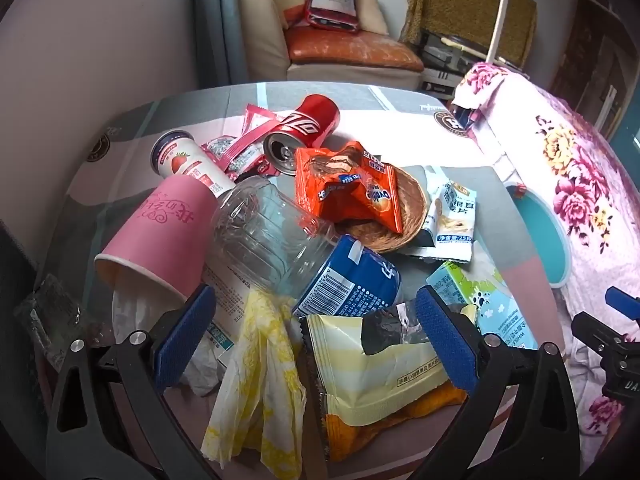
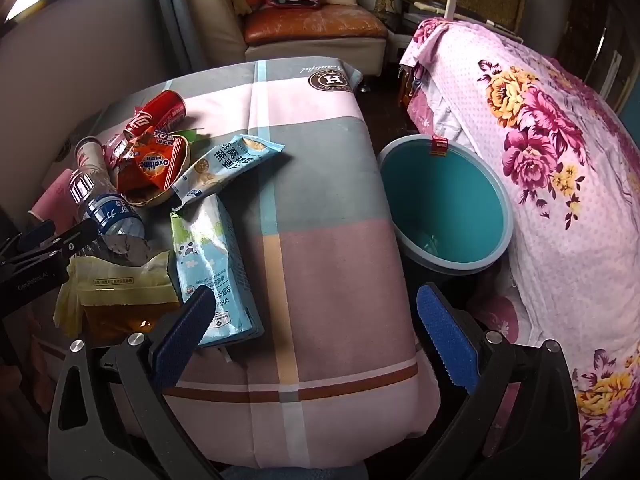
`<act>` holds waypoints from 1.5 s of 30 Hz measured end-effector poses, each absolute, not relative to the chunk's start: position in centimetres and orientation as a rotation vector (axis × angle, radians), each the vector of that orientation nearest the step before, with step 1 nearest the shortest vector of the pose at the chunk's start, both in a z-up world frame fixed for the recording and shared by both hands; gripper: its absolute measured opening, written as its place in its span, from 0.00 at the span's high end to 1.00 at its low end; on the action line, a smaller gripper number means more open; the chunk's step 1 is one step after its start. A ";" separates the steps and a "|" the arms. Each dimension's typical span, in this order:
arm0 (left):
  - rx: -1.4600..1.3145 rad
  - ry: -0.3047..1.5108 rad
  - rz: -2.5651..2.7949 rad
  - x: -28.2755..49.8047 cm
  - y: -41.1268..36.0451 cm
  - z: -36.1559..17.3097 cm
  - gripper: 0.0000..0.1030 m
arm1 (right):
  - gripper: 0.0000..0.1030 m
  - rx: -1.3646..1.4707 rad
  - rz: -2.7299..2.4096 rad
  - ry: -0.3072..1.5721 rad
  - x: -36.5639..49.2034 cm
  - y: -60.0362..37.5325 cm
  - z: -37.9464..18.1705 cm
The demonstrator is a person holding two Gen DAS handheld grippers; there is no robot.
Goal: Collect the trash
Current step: 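Move both grippers toward the trash pile on the table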
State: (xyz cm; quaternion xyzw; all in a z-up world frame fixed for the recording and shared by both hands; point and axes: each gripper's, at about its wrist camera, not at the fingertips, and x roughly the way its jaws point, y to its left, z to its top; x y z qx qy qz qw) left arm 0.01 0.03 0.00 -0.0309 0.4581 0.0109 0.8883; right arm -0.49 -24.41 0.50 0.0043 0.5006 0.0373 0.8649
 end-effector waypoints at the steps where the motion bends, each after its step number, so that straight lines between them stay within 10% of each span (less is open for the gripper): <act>1: -0.067 0.954 0.022 0.0 0.0 0.0 0.03 | 0.06 0.007 0.077 1.052 -0.5 -24.4 0.5; 45: -0.078 0.978 0.041 0.0 1.9 0.1 0.03 | 0.06 0.039 0.089 1.081 0.6 -23.2 1.1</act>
